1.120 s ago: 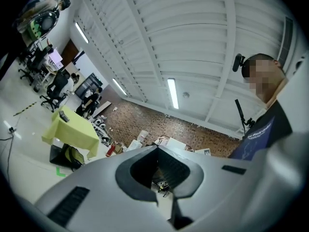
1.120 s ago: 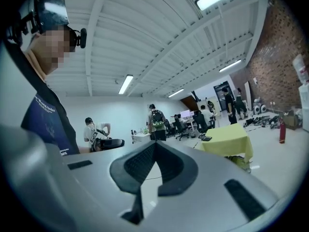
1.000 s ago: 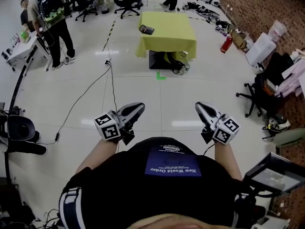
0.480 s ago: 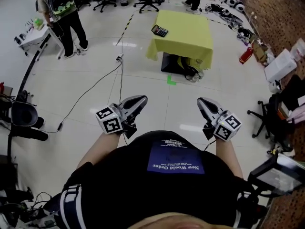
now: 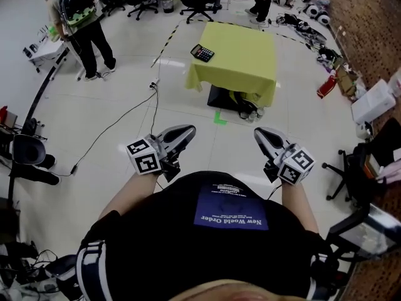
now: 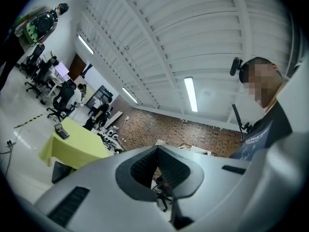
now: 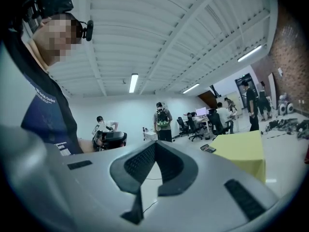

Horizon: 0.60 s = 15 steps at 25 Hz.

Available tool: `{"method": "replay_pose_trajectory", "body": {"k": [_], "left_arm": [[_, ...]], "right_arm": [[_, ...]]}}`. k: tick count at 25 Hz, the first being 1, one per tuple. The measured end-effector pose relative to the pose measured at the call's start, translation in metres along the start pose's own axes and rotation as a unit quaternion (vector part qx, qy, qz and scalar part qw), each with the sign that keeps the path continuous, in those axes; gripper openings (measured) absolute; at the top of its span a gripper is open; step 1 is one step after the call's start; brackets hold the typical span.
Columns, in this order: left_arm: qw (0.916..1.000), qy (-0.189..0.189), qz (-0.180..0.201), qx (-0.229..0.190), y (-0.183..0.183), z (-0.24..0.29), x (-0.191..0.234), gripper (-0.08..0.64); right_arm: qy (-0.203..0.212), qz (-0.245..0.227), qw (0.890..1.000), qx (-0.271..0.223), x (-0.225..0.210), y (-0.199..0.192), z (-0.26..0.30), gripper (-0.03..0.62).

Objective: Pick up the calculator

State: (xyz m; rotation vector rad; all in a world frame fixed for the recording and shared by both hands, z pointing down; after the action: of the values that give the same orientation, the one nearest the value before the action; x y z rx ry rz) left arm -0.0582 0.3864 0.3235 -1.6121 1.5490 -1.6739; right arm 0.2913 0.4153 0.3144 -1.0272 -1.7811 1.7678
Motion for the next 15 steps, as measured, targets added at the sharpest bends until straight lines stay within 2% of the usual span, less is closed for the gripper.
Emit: {"method": "replay_pose_trajectory", "body": {"k": [7, 12, 15], "left_arm": [[0.9995, -0.025, -0.015, 0.011, 0.007, 0.042, 0.041, 0.006], [0.9979, -0.056, -0.027, 0.021, 0.023, 0.062, 0.105, 0.006], [0.9962, -0.076, -0.024, 0.034, 0.043, 0.076, 0.148, 0.006]], "right_arm": [[-0.034, 0.008, 0.999, 0.001, -0.044, 0.0, 0.008, -0.012], [-0.057, -0.018, 0.998, 0.013, -0.068, 0.004, 0.052, -0.014], [-0.08, -0.026, 0.996, 0.001, -0.089, 0.01, 0.088, -0.012]]}}
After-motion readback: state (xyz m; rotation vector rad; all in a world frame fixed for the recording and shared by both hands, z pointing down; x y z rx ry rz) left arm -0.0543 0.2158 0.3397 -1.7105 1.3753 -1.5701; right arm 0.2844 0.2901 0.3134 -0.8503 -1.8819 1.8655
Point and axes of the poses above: the fingertips, and each gripper's own axes: z forward along the fingers, x to its left, y out of its top, the point moved 10 cm from there along -z, backward along the fingers, and after that the axes turned 7 degrees about -x, right-handed, at the moved point
